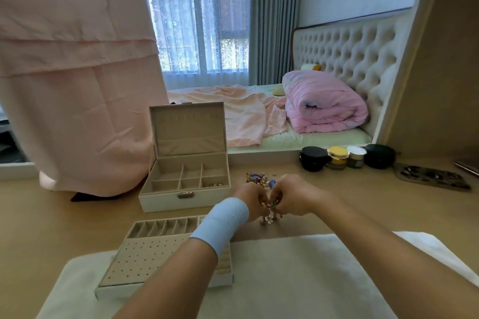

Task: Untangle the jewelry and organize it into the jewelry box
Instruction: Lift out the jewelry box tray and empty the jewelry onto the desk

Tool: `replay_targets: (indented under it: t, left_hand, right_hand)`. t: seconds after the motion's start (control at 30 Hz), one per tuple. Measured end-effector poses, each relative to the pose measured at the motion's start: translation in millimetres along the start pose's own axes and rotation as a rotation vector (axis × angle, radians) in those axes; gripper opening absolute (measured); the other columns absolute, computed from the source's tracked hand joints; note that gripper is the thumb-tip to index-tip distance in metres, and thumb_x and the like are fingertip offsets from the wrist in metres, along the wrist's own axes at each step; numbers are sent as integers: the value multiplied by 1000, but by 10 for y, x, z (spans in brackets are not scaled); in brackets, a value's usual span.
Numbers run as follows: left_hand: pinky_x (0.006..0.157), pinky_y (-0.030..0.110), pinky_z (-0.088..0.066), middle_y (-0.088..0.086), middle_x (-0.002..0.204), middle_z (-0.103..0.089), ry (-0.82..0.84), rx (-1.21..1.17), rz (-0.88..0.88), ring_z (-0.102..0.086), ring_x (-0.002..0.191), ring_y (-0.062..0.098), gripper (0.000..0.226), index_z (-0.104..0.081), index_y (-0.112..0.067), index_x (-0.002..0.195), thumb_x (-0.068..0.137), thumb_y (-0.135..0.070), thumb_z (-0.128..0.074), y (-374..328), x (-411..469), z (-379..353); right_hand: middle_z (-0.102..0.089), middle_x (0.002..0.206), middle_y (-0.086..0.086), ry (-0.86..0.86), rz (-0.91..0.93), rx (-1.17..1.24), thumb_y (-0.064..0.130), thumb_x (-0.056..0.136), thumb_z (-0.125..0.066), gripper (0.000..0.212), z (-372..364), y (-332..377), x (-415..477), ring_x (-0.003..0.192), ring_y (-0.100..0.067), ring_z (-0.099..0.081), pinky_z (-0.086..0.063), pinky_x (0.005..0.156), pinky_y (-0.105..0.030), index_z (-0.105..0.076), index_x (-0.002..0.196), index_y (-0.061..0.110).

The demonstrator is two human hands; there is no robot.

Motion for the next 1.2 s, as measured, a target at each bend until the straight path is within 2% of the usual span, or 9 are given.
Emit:
replay_targets:
  t: [0.17,0.33,0.57,0.63,0.77,0.87,0.97,1.07,1.2]
  left_hand:
    - [90,31,-52,-1,108,-67,39,22,6,-62,97,21,16,-71,-27,100,86,-21,-67,50,-85,-165]
    - [93,28,-48,-9,111,-67,6,-34,-25,-62,101,14,23,-68,-28,110,87,-25,-69,151,-246,-19]
    - [98,33,-47,-9,121,-63,-91,-21,62,-59,107,14,28,-64,-31,116,89,-38,-63,569,-671,327]
    - [102,37,-44,-7,132,-57,-95,75,113,-54,118,17,41,-57,-32,126,88,-48,-60,750,-836,365]
    - [115,46,-28,1,156,-30,-84,212,230,-28,141,26,73,-39,-34,144,81,-70,-54,1109,-1225,397]
    - [117,49,-13,3,162,-11,-91,223,342,-13,148,29,96,-28,-36,149,68,-82,-54,1385,-1537,419]
    - [116,52,-23,0,160,-14,-81,80,401,-22,144,30,127,-22,-37,150,42,-98,-52,1662,-1773,385]
    - [116,48,-29,-1,160,-11,-44,-62,364,-25,143,27,126,-18,-31,153,51,-84,-69,1734,-1878,329]
    - [114,44,-35,-3,154,-17,-160,-146,264,-31,137,25,116,-24,-33,148,54,-57,-87,1630,-1911,410]
  right_hand:
    - [-65,92,9,36,-42,2,11,85,-75,16,-229,-75,-26,84,-13,-64,-55,68,-23,-75,90,26]
    - [-64,98,9,43,-5,7,15,87,-75,23,-189,-32,-97,89,-12,-63,-48,67,-18,-75,108,25]
    - [-65,122,3,-83,73,39,20,94,-69,27,94,361,-329,107,-15,-62,-50,92,-26,-72,121,25]
    - [-63,130,6,-43,95,65,36,94,-67,33,12,552,-415,111,-13,-60,-48,96,-26,-67,126,29]
    - [-39,157,1,145,91,86,68,85,-63,76,-331,920,-585,138,-22,-44,-40,112,-43,-41,151,36]
    - [-25,165,2,187,143,137,72,82,-64,90,-521,1142,-694,149,-25,-28,-29,120,-47,-27,156,39]
    - [-25,163,4,188,142,208,66,75,-75,100,-671,1235,-712,148,-24,-29,-29,120,-44,-24,157,40]
    - [-32,156,6,116,131,246,58,64,-87,107,-790,1267,-673,137,-20,-39,-37,116,-43,-29,153,44]
    - [-32,152,14,16,175,313,43,63,-92,101,-790,1290,-693,128,-15,-42,-42,111,-37,-39,149,44]
Point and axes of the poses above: each hand's wrist, its own x-axis towards the middle knuckle, its own z-axis out of the back of the hand, y = z × x, the point moved 5 cm from there along x, towards the middle knuckle
